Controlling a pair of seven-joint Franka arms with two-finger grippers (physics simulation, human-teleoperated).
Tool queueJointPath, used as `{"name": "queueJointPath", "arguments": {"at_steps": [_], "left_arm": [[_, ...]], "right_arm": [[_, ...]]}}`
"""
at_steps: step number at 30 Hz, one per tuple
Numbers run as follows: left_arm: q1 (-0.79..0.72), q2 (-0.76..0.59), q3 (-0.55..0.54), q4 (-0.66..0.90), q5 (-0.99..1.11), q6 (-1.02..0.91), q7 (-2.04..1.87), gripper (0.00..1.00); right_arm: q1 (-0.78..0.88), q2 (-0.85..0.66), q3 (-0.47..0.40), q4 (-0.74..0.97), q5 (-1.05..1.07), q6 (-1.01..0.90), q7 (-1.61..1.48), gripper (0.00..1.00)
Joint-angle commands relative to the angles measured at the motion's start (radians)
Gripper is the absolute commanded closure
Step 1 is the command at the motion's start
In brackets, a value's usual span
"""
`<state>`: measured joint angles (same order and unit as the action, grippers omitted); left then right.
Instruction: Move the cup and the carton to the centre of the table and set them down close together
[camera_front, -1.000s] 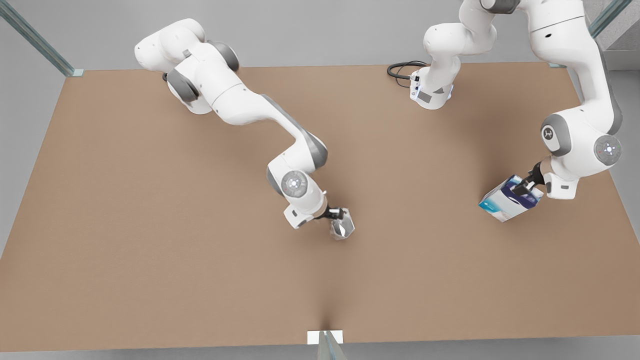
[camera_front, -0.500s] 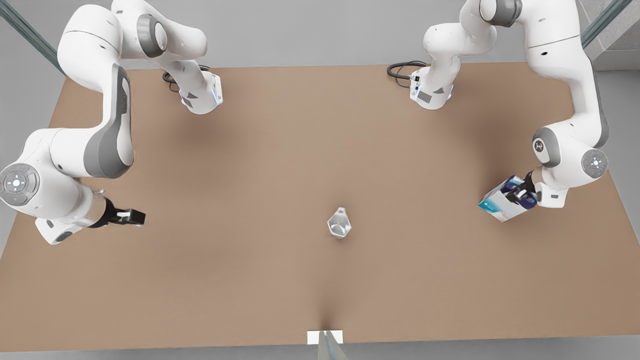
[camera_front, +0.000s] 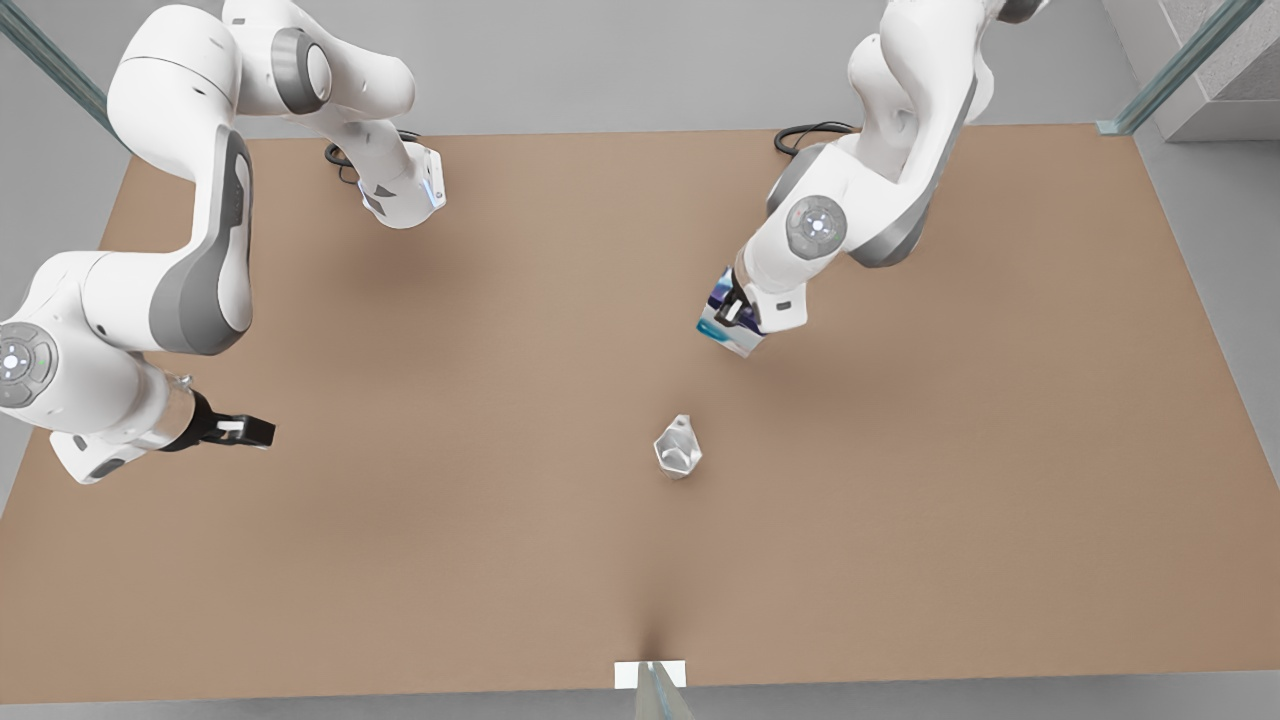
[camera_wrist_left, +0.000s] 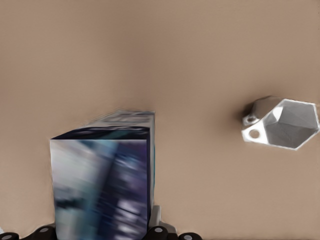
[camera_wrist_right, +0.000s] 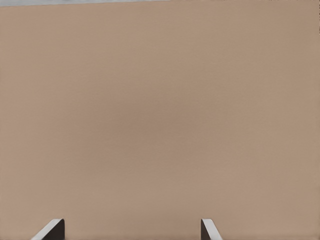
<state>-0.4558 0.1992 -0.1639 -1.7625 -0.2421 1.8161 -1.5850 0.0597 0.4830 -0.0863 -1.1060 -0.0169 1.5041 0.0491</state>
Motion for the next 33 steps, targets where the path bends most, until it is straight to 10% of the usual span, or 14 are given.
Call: {"name": "queueJointPath", "arguments": {"at_steps": [1, 18, 19, 20, 33], "left_arm": [[0.005, 0.014, -0.002, 0.014, -0.011, 0.000, -0.007, 0.37], [-0.012, 0.149, -0.026, 0.028, -0.002, 0.207, -0.023, 0.30], [-0.011, 0.151, -0.025, 0.028, -0.002, 0.207, -0.021, 0.27], [-0.012, 0.152, -0.025, 0.028, -0.002, 0.207, -0.021, 0.00], [0.002, 0.117, 0.017, 0.047, 0.012, 0.138, 0.008, 0.00]], "right_arm": [[0.000, 0.000, 0.000, 0.000, 0.000, 0.001, 0.000, 0.00], [0.005, 0.022, -0.001, 0.000, -0.009, 0.013, 0.003, 0.00], [0.005, 0.022, -0.001, 0.000, -0.009, 0.013, 0.003, 0.00], [0.005, 0.022, -0.001, -0.002, -0.009, 0.013, 0.003, 0.00], [0.011, 0.026, 0.000, 0.002, -0.015, 0.011, 0.005, 0.00]]}}
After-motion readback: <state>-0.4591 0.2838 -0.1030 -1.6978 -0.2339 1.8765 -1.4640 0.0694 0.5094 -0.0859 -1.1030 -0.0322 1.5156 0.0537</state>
